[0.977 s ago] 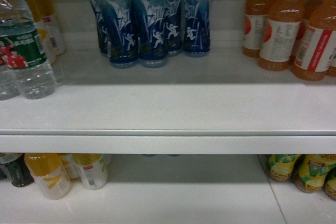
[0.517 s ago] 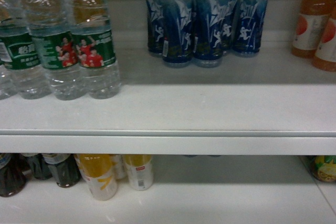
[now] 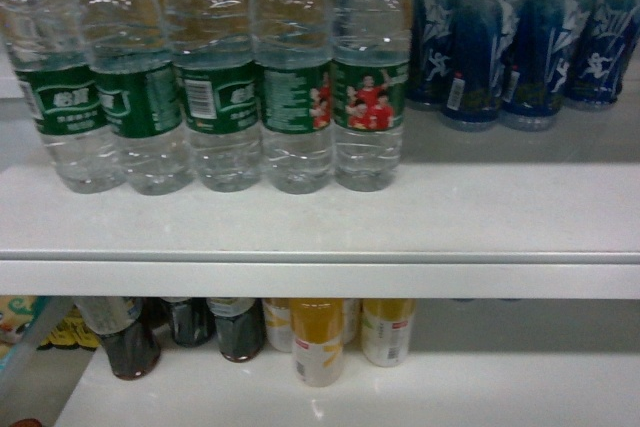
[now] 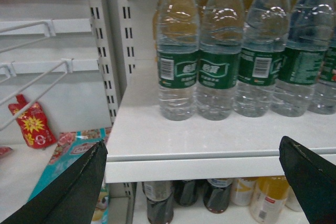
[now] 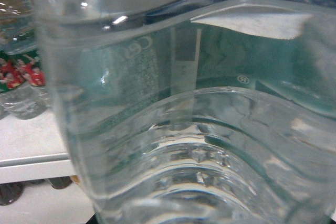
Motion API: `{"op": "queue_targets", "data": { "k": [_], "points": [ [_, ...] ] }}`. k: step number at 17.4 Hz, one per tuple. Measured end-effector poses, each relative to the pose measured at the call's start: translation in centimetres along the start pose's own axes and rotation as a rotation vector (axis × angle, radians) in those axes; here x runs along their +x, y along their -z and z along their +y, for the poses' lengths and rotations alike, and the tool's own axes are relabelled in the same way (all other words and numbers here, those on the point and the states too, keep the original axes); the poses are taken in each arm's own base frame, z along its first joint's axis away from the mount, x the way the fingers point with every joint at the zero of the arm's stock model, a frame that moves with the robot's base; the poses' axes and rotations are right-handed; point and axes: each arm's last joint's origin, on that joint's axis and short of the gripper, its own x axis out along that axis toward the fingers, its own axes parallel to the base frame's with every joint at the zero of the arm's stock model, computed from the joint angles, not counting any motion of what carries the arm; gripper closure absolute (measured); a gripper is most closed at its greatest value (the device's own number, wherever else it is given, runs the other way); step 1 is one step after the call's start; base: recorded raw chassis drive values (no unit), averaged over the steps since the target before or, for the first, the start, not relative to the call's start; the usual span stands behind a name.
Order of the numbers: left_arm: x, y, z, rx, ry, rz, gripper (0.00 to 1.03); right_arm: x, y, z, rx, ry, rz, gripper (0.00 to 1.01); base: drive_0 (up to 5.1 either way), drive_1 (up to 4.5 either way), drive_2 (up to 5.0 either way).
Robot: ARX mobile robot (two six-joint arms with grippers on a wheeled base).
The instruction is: Move water from second to third shelf
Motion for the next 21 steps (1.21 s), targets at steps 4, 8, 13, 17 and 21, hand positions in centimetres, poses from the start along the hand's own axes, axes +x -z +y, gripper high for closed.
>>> {"op": "queue_targets", "data": {
  "k": [4, 8, 13, 17, 21],
  "points": [
    [0.00, 0.00, 0.00, 0.000, 0.000, 0.000, 0.05, -0.01, -0.01, 0.00, 0.000, -0.001, -0.001, 0.61, -4.9, 2.47, 2.5],
    [0.00, 0.00, 0.00, 0.000, 0.000, 0.000, 0.05, -0.01, -0.02, 0.00, 0.001, -0.001, -0.002, 0.61, -5.0, 2.45, 2.4],
    [0.00, 0.01, 0.00, 0.000, -0.001, 0.001, 0.05, -0.01, -0.02, 0.00, 0.000, -0.001, -0.002, 0.61, -4.9, 2.51, 2.5],
    [0.00, 0.00, 0.00, 0.000, 0.000, 0.000, 0.05, -0.01, -0.04, 0.01, 0.001, -0.001, -0.004, 0.61, -5.0, 2.45, 2.5],
    [0.00, 0.06, 0.01, 0.000, -0.005, 0.005, 0.05, 0.02, 0.01, 0.02, 0.000, -0.006, 0.000, 0.61, -2.2, 1.08, 1.1]
  ]
}}
